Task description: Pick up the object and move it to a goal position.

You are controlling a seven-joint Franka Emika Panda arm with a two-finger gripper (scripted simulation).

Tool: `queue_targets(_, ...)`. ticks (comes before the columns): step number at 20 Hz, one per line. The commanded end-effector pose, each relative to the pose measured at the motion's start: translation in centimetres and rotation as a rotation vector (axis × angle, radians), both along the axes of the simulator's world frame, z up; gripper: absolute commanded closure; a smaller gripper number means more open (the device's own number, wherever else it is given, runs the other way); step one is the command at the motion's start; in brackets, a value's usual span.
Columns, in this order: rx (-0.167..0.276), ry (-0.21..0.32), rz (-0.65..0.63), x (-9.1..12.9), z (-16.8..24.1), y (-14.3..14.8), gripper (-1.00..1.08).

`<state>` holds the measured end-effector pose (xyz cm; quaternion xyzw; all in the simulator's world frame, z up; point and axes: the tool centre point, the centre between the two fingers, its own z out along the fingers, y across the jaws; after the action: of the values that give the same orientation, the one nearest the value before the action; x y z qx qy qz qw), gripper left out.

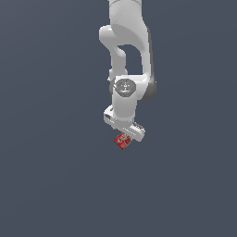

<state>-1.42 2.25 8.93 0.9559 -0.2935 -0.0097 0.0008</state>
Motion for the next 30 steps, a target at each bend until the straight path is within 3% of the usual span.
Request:
queue_targets(1, -0.002, -0.005, -0.061, -0.1, -0.6, 0.2, -0.92)
queue_targets(13, -0.006, -0.018, -0.224, -0.4, -2.3, 0.7, -0.92)
queue_targets(22, -0.006, -0.018, -0.231, -0.5, -2.9, 0.8, -0.92)
queue_targets(30, -0.006, -0.018, -0.234, -0.6, -6.4, 0.8, -0.92)
